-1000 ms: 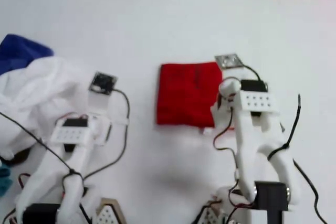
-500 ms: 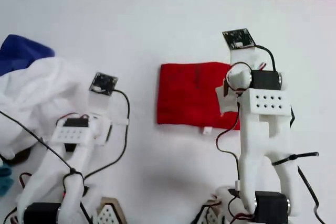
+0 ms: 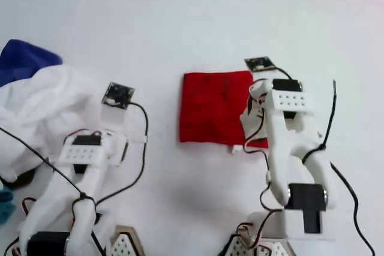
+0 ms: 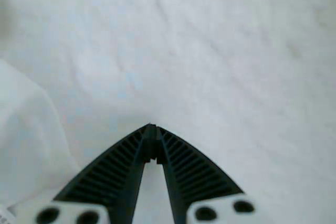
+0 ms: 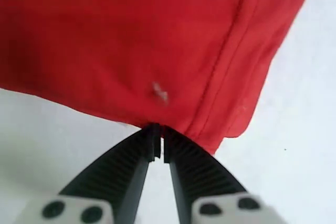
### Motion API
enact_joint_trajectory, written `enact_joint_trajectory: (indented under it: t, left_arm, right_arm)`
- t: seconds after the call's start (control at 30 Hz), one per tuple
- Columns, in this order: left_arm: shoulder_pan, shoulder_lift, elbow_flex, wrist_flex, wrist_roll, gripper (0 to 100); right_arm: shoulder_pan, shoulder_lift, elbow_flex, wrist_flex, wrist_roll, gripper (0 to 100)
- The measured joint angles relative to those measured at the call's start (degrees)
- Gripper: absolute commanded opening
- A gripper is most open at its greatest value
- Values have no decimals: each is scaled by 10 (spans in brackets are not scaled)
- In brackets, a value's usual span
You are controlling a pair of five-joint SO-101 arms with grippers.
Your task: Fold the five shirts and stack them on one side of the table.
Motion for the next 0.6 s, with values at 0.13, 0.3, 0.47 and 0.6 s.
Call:
enact_joint_trajectory:
  t: [0.13,0.3,0.47,0.6]
  left_arm:
    - [0,0,0,0,0,26]
    - [0,0,0,0,0,26]
    - [0,0,0,0,0,26]
    - [0,0,0,0,0,26]
  right_arm:
    - [3,8,-1,-1,0,19]
    - [3,-31,-26,0,0,20]
    - [3,-126,-57,0,0,55]
    - [2,-144,-86,0,-7,224]
